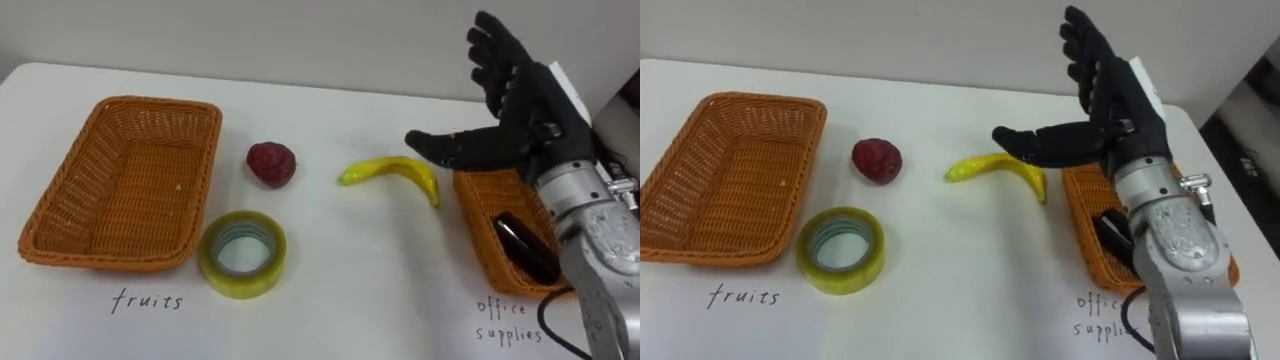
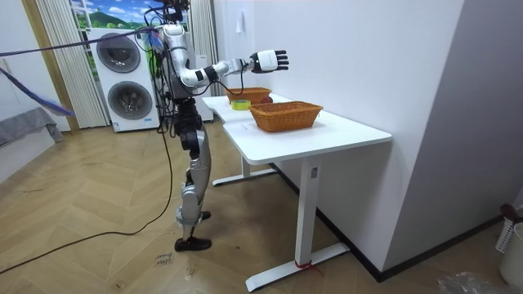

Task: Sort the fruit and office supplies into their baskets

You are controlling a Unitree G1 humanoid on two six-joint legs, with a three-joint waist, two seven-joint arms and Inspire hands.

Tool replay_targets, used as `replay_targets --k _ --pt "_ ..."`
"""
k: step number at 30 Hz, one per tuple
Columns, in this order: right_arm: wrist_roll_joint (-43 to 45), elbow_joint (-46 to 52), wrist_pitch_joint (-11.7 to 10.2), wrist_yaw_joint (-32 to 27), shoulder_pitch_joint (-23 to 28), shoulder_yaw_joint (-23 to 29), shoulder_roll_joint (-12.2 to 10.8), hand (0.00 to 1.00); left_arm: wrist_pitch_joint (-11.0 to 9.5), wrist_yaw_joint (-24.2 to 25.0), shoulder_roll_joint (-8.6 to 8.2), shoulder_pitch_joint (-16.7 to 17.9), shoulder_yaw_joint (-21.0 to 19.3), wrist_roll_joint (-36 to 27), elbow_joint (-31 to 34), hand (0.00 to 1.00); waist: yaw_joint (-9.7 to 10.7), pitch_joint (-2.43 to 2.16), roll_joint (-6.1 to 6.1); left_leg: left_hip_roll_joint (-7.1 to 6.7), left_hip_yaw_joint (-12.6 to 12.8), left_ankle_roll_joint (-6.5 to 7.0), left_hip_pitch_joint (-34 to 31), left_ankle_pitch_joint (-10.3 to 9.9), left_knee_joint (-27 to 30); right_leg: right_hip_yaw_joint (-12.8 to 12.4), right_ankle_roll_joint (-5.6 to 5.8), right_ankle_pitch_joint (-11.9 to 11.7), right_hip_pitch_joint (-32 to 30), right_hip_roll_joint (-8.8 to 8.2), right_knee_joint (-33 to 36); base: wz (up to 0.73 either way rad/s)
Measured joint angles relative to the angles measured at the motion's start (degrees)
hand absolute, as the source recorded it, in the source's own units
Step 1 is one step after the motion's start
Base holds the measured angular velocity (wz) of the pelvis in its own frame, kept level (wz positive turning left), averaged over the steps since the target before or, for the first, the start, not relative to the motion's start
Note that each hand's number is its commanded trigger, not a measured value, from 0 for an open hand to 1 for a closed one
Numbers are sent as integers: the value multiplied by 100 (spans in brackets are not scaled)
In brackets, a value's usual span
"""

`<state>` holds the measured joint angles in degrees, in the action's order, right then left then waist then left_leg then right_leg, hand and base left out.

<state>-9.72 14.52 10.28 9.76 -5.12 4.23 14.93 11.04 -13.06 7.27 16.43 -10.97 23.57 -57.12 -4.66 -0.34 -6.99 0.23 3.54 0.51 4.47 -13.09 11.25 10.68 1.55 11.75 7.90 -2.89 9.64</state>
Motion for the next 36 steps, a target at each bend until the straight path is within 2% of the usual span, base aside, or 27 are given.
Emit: replay_targets --k 6,12,17,22,24,29,34,36 --pt "74 -1 129 176 -449 -321 5 0 113 7 -3 -134 6 115 -20 0 -143 0 -76 -4 -118 -10 -27 6 16 64 0 0 8 5 -4 6" --pt "78 -5 329 354 -490 -581 5 0 252 5 -10 -171 -1 116 -17 0 -293 9 -176 -18 -217 -9 -43 7 22 66 0 0 36 1 -4 8" --pt "140 -297 370 421 -485 -604 5 0 286 -19 -11 -138 0 127 -2 0 -346 21 -161 -25 -256 -9 -61 7 48 55 0 0 75 3 -12 9" --pt "434 -434 485 521 -482 -1118 7 0 309 -64 -4 -86 6 122 111 0 -370 48 -129 -20 -257 -21 -100 13 44 96 0 0 25 10 -11 -1" --pt "530 -461 588 646 -482 -1346 7 0 345 -176 -3 -95 33 122 168 0 -385 44 -136 -22 -278 -23 -120 16 45 119 0 0 12 10 -9 5" --pt "555 -461 630 811 -483 -1443 5 0 405 -277 36 -107 45 122 203 0 -399 3 -200 -30 -339 -20 -142 24 48 220 0 0 13 3 -10 7" --pt "569 -593 687 898 -481 -1517 6 0 466 -427 56 -112 108 123 456 0 -413 4 -225 -42 -382 -16 -187 31 56 239 0 0 -8 -4 -20 4" --pt "563 -714 742 987 -466 -1706 14 0 492 -433 86 -132 183 121 536 0 -430 5 -226 -41 -378 -18 -195 33 55 273 0 0 -23 -5 -20 0"
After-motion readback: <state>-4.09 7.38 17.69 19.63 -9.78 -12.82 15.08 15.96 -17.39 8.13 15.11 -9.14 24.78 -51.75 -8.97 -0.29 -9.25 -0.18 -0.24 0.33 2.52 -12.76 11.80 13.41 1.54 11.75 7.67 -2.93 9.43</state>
